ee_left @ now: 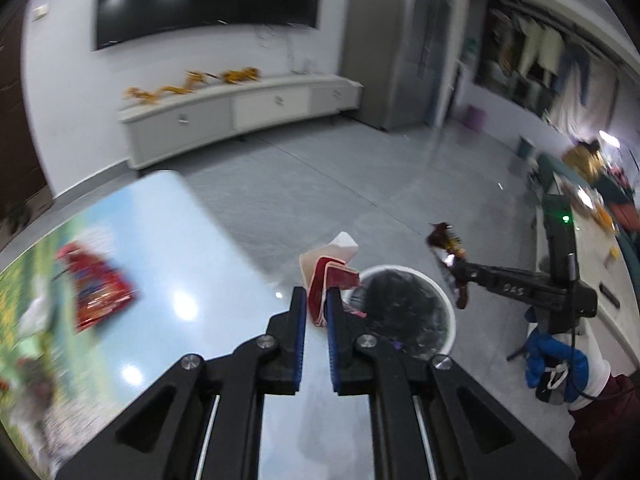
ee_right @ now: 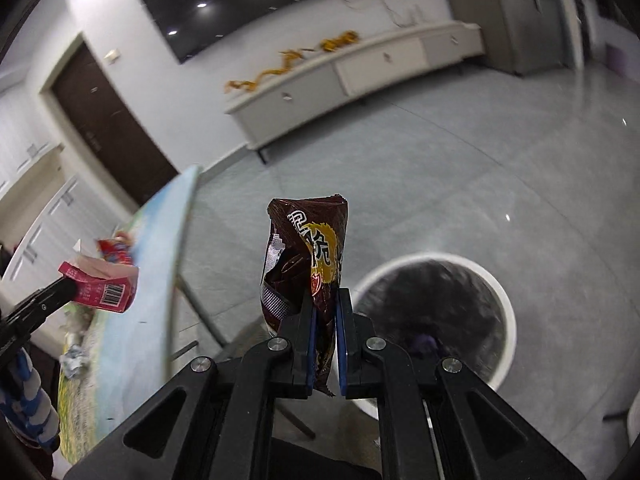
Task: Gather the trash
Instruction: 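Carry both items to the bin and open both grippers over it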
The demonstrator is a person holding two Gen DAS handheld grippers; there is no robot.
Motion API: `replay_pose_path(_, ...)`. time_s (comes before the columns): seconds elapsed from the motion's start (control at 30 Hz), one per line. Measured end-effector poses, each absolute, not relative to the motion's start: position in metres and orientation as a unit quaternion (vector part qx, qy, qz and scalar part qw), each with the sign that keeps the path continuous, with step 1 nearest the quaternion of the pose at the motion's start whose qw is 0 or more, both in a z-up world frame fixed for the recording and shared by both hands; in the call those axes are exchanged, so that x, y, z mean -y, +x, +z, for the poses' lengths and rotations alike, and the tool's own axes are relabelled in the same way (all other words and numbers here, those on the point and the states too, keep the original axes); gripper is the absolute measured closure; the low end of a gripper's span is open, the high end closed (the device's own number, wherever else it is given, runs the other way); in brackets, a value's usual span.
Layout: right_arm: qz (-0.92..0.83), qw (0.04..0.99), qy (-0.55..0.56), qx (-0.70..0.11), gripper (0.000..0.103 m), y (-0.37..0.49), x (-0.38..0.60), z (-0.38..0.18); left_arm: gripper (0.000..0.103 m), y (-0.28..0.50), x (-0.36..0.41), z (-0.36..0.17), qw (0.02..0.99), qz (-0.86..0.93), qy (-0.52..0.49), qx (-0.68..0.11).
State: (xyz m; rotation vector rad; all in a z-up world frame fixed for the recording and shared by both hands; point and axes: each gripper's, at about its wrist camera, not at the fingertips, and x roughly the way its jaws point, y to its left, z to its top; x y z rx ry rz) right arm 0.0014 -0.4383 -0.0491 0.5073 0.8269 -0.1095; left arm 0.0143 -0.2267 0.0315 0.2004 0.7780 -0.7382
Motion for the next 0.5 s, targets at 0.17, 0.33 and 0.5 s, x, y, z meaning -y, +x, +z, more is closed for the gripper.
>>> replay_pose_path(0.17, -0.077, 0.863, 0.274, -0.417, 0.092, 0.0, 0.47, -0.086, 0.094, 0.027, 0.298, 0.008, 0.824, -0.381, 0.121, -0.401)
replay_pose_path(0.33, -0.091, 0.85, 0.289, -0.432, 0.091, 0.004, 0.493, -0.111, 0.092, 0.034, 0.353, -0.013, 0.803, -0.397, 0.149, -0.419)
replay_pose_path(0.5, -0.097, 0.836, 0.296, -0.451, 0.071, 0.01, 0.504, -0.134, 0.092, 0.038, 0.389, -0.029, 0.78, -0.414, 0.152, -0.444)
